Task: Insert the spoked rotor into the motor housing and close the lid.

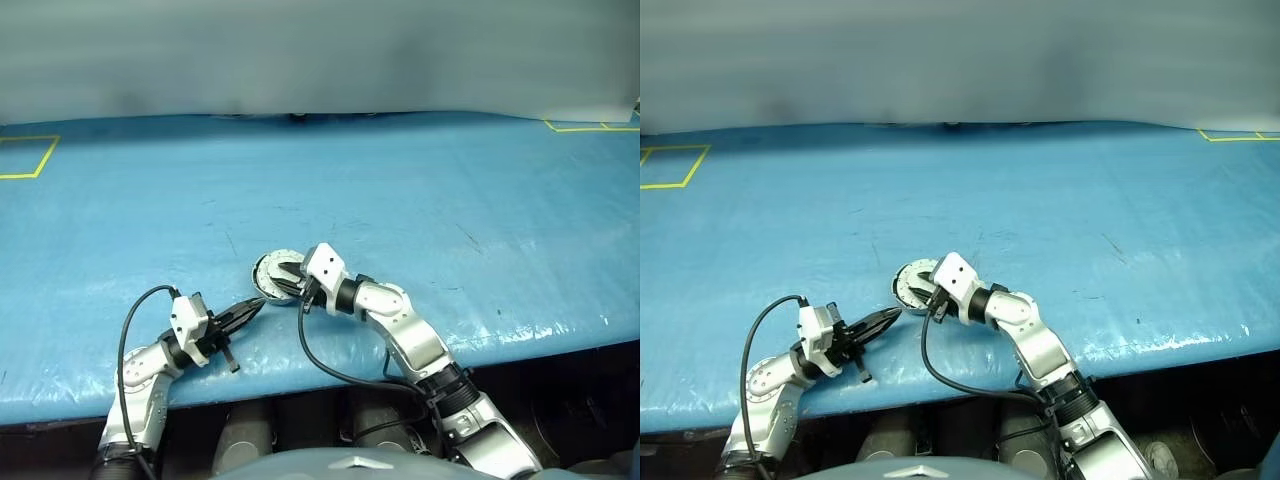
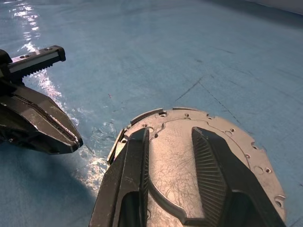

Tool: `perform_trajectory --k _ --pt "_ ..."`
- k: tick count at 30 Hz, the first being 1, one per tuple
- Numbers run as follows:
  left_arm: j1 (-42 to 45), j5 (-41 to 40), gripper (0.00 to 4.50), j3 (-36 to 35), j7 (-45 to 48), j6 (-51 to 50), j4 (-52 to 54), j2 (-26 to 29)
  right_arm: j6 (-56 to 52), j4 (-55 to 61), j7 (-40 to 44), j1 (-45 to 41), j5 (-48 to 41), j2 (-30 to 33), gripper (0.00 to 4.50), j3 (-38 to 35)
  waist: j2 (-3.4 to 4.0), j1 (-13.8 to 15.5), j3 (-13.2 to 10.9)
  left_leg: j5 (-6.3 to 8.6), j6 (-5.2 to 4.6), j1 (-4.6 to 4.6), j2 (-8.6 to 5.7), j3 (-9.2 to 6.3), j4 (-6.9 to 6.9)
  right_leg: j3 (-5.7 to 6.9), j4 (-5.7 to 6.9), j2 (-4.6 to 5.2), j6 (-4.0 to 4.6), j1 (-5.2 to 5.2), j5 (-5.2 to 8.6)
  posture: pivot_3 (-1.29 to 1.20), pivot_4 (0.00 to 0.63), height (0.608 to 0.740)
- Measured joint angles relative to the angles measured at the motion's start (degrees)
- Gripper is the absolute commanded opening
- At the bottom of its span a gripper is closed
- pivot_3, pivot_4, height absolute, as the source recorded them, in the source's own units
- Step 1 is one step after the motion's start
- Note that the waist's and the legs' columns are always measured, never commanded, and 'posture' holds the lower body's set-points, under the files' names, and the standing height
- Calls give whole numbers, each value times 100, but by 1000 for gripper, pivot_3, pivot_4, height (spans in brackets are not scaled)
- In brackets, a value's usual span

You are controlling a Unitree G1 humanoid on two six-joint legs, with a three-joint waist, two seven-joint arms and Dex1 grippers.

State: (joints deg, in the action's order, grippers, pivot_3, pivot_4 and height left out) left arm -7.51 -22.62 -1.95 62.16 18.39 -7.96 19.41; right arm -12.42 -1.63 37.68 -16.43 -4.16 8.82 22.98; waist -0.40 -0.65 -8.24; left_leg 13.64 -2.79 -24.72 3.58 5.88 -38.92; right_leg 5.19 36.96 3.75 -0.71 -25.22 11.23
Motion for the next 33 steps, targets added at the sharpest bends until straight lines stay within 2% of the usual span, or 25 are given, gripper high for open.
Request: perform_trajectory --k 4,5,8,14,25,29,33 --pt "0 -2 0 22 -6 0 -1 0 -57 44 -8 25 -102 -27 1599 -15 0 -1 0 1 1 -1 0 0 3 2 -1 2 1 -3 1 0 150 740" --pt "0 -2 0 24 -12 0 -1 0 -59 50 -8 41 -124 -30 1767 -40 1 -1 0 1 1 -2 0 0 4 2 -1 1 2 -5 1 0 150 740" --pt "0 -3 0 24 -33 0 -2 3 -58 53 -17 50 -142 -14 2485 -100 2 -2 -1 1 1 -3 0 0 5 3 -1 0 3 -6 2 0 150 740" --pt "0 -7 0 25 -35 -5 -4 6 -28 52 -79 49 -87 -9 4474 -125 2 -2 -1 1 1 -6 0 1 5 3 -1 0 3 -8 2 0 150 740" --pt "0 -7 0 25 -41 -10 -6 7 -16 -17 -127 46 36 -13 4474 -86 3 -2 -2 1 1 -9 0 1 5 3 -1 0 3 -12 2 0 150 740" --pt "-1 -7 0 25 -55 -10 -7 15 -21 -27 -151 43 121 -16 3606 -80 4 -3 -2 1 1 -9 0 0 6 3 -1 0 3 -13 2 0 150 740" --pt "-4 -7 0 25 -74 -8 -7 27 -37 -31 -157 35 134 -31 3606 -87 4 -3 -3 1 1 -9 0 1 7 3 -1 0 3 -13 2 0 150 740"
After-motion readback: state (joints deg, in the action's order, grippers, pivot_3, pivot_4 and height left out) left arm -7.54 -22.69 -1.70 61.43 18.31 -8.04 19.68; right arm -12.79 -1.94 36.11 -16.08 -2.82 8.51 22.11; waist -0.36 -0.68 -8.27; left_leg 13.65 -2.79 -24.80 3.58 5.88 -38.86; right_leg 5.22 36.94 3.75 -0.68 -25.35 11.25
